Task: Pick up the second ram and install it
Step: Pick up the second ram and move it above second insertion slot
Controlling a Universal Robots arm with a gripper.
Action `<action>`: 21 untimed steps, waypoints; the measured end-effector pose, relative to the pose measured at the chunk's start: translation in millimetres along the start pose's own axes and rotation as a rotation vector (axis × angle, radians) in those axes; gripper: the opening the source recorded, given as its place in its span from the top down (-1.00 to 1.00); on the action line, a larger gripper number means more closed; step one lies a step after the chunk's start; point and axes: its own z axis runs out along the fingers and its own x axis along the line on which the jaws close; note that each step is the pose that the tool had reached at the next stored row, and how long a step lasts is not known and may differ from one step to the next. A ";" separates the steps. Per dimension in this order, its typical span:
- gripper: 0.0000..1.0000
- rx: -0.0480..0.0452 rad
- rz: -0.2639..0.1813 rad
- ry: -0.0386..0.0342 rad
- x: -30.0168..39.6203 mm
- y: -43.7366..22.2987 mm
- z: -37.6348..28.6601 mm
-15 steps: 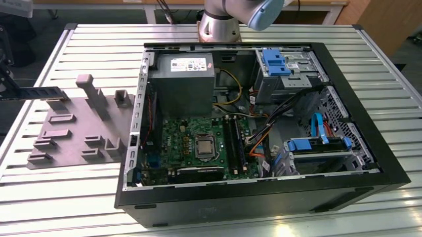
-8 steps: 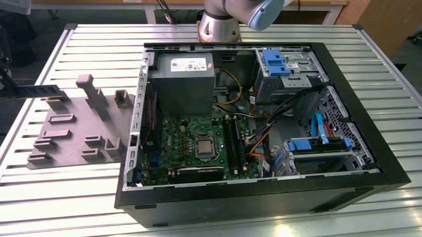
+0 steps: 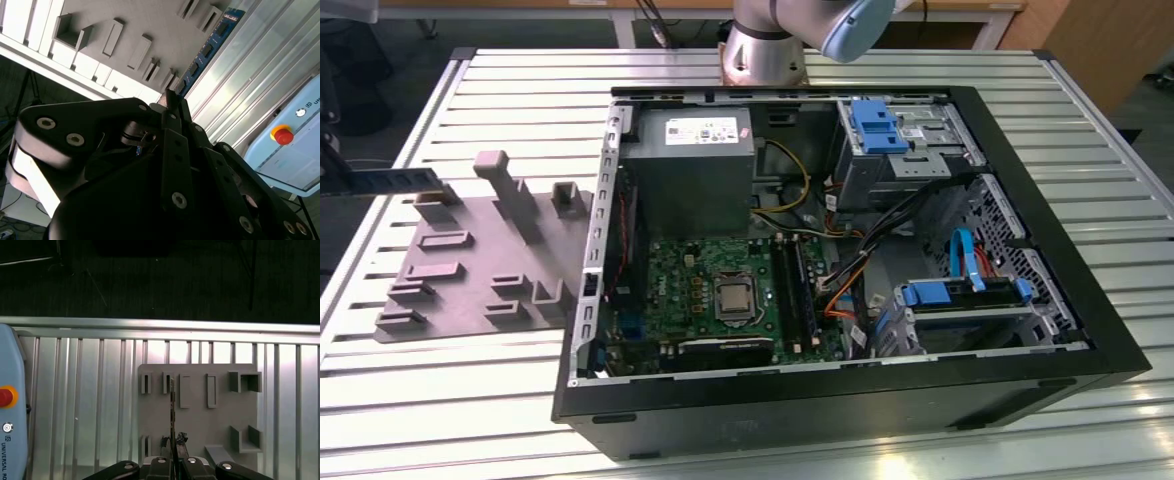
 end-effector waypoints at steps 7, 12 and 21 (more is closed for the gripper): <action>0.72 -0.0001 0.000 0.0008 0.0 0.2 -4.8; 0.72 0.0000 0.000 0.0012 0.0 0.3 -9.1; 0.72 0.0001 0.000 0.0012 0.0 0.5 -14.0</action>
